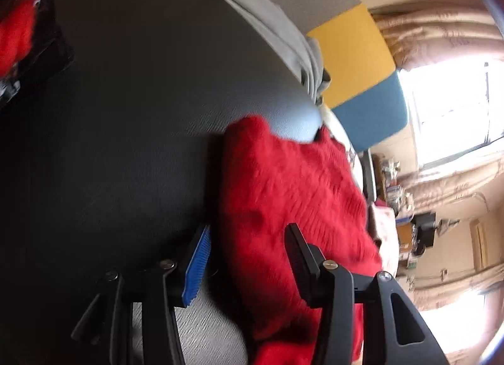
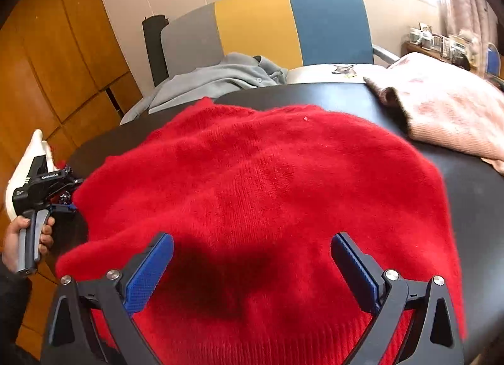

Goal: Fold clothes

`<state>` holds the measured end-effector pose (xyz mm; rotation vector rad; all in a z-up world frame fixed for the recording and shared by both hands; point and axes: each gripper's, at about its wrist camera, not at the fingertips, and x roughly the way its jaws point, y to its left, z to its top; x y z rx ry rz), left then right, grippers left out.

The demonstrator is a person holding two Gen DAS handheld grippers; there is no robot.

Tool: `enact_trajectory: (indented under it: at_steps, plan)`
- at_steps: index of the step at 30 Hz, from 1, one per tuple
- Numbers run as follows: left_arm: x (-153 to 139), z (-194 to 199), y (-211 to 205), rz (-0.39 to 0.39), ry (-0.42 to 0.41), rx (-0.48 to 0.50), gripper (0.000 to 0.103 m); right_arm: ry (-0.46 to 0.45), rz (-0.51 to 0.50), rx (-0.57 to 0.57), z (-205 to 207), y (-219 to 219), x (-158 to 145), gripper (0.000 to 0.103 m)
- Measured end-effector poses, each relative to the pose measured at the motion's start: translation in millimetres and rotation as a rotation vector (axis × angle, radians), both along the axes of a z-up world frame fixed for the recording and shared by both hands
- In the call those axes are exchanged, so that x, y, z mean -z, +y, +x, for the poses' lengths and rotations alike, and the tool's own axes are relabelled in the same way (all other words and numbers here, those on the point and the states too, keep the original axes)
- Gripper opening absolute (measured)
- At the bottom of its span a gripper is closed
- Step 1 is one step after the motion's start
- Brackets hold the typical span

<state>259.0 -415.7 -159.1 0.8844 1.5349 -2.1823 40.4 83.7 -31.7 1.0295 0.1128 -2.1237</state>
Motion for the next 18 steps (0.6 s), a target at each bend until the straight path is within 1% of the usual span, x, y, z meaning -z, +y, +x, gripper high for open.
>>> enact_trajectory:
  at_steps: [1,2,4,5,6,8,10,12,14,17,18]
  plan:
    - [2,-7,1,0.012,0.018,-0.008,0.049,-0.012,0.001,0.000,-4,-9,12,0.102]
    - [1,-24,3,0.035,0.040,-0.012,0.049,-0.033,0.001,0.001,-7,-17,22,0.103]
    - [5,-31,1,0.071,0.062,-0.010,0.045,-0.081,0.004,0.007,-16,-30,42,0.103]
    - [4,-32,-3,0.080,0.050,0.003,0.033,-0.077,-0.007,0.012,-18,-38,53,0.103]
    - [1,-35,-6,0.087,0.038,0.002,0.007,-0.045,-0.027,0.012,-14,-35,55,0.103]
    - [-15,-42,-9,0.062,0.068,-0.017,0.009,-0.003,-0.029,0.008,-8,-35,58,0.103]
    - [-50,-52,-1,-0.025,0.120,0.015,0.009,0.022,-0.023,0.006,-5,-36,61,0.103]
    - [-91,-67,26,-0.110,0.173,0.101,0.009,0.014,-0.033,0.009,-6,-36,61,0.103]
    - [-127,-86,64,-0.191,0.221,0.218,0.009,-0.006,-0.078,0.017,-7,-30,61,0.103]
    - [-152,-127,149,-0.279,0.250,0.480,0.012,-0.039,-0.153,0.029,-10,-20,61,0.103]
    - [-147,-137,183,-0.288,0.244,0.578,0.018,-0.048,-0.172,0.032,-11,-17,61,0.103]
